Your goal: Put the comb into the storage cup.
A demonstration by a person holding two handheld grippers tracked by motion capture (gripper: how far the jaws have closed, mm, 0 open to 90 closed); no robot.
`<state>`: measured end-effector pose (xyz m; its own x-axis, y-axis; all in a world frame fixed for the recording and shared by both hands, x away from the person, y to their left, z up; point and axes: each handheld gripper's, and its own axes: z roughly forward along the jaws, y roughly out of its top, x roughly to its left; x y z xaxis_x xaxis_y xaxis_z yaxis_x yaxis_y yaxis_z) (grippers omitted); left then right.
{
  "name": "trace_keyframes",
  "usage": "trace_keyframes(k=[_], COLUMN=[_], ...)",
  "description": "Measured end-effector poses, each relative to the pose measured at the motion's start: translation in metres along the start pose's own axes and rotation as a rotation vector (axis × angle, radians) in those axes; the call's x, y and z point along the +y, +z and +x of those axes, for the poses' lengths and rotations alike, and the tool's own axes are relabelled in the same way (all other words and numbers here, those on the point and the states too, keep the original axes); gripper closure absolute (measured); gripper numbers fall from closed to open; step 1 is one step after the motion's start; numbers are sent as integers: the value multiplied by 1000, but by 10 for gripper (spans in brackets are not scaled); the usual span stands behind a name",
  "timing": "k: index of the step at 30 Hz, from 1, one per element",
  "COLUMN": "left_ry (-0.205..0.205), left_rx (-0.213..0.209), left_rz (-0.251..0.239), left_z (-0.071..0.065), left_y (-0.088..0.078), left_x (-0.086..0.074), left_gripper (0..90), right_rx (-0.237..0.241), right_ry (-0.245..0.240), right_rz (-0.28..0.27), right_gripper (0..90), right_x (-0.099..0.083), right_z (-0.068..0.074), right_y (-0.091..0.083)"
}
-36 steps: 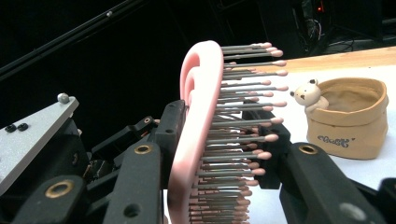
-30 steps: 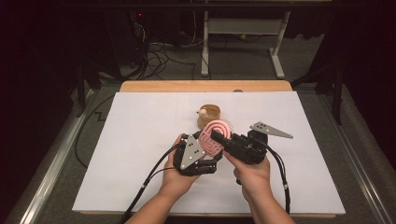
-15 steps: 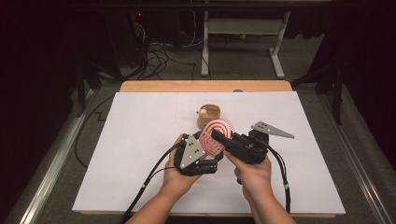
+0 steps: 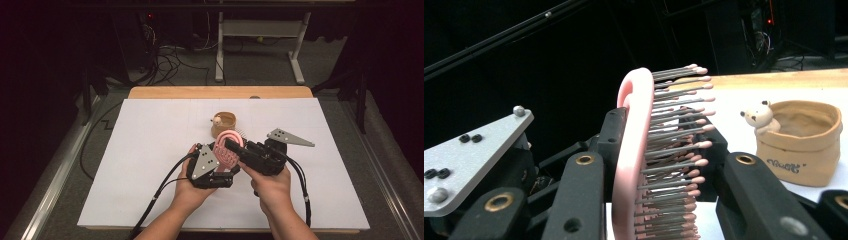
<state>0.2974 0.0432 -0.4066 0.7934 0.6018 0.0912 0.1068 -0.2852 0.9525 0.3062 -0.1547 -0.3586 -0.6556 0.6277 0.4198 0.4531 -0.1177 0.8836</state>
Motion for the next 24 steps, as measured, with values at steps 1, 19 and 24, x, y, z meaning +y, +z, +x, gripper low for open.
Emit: trace_keyframes(k=[1, 19, 24], left_ry=[-3, -51, -64], left_rx=[-1, -96, -98], left_rz=[0, 12, 12], left_z=[0, 13, 21], left_y=[0, -3, -11], left_x=[0, -13, -19], left_gripper=[167, 19, 0], right_rx=[-2, -14, -27], right_ry=[-5, -43, -52], right_rz=[-1, -11, -16], right_gripper=[671, 673, 673], right_x=[1, 5, 6], right_z=[0, -2, -4], right_y=[0, -4, -5])
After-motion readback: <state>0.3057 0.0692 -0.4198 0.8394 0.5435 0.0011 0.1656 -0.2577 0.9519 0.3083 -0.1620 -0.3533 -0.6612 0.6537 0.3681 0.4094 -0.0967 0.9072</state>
